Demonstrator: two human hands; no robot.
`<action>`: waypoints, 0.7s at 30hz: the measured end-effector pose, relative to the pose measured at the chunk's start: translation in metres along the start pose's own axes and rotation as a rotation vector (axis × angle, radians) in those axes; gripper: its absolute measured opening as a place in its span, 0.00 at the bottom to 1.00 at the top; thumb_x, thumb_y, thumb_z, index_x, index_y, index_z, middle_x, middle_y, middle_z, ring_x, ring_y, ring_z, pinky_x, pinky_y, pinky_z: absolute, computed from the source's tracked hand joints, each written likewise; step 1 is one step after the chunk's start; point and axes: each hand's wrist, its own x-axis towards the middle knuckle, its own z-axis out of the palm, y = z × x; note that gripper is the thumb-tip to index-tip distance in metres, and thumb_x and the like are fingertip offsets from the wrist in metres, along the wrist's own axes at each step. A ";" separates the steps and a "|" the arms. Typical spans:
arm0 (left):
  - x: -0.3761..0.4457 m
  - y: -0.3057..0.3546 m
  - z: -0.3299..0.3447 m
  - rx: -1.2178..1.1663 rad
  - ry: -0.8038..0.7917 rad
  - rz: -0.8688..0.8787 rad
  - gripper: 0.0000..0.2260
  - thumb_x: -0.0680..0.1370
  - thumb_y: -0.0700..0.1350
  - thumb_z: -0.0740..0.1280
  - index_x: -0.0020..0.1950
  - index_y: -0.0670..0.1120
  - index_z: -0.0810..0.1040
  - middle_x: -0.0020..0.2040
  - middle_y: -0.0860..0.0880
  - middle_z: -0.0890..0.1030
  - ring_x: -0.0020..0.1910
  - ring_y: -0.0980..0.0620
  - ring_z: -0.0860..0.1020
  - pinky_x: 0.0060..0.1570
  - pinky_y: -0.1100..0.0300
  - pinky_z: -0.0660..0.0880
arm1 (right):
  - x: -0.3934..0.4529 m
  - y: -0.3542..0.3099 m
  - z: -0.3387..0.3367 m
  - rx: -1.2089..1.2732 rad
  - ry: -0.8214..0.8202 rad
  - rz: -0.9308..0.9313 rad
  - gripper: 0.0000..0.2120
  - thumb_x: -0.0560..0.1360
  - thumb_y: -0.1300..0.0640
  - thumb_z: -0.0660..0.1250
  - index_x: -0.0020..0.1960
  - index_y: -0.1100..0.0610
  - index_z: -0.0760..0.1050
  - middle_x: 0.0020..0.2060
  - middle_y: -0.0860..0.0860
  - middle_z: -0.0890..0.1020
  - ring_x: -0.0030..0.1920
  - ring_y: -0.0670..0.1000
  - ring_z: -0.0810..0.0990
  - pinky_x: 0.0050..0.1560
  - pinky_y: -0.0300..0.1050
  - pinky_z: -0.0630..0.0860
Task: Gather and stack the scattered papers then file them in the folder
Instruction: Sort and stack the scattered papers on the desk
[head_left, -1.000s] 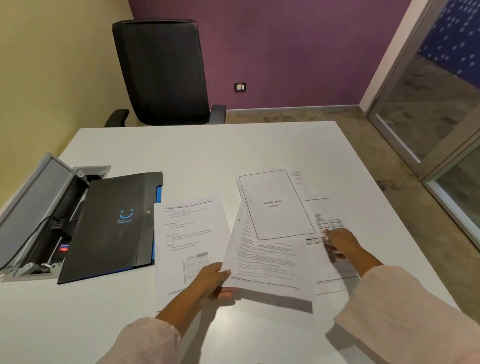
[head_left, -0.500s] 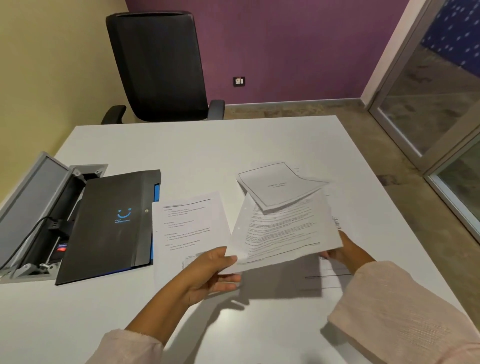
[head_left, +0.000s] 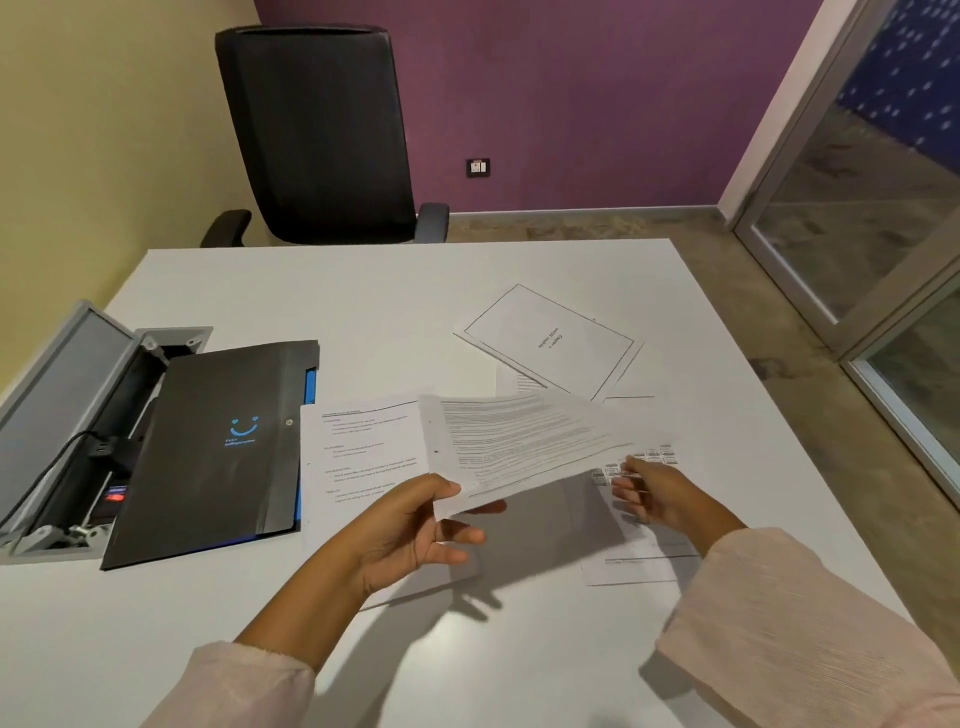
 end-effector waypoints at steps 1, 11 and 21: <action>0.004 -0.001 -0.005 0.025 0.045 -0.010 0.12 0.76 0.39 0.61 0.58 0.46 0.74 0.48 0.41 0.83 0.32 0.47 0.82 0.28 0.59 0.81 | 0.002 -0.001 0.004 -0.033 -0.020 0.000 0.19 0.79 0.54 0.53 0.30 0.55 0.62 0.23 0.52 0.64 0.21 0.50 0.61 0.25 0.39 0.60; 0.050 -0.021 -0.044 0.119 0.414 -0.148 0.05 0.78 0.37 0.58 0.52 0.40 0.72 0.21 0.46 0.73 0.25 0.48 0.82 0.40 0.48 0.80 | 0.009 -0.022 0.034 -0.857 0.313 -0.442 0.15 0.77 0.58 0.61 0.61 0.62 0.75 0.63 0.60 0.74 0.63 0.60 0.72 0.62 0.51 0.70; 0.078 -0.021 -0.059 0.038 0.466 -0.165 0.13 0.77 0.36 0.58 0.62 0.38 0.67 0.47 0.40 0.74 0.39 0.35 0.84 0.30 0.47 0.81 | 0.042 -0.050 0.044 -1.560 0.362 -0.504 0.22 0.79 0.49 0.55 0.71 0.53 0.62 0.76 0.52 0.54 0.76 0.57 0.51 0.74 0.59 0.50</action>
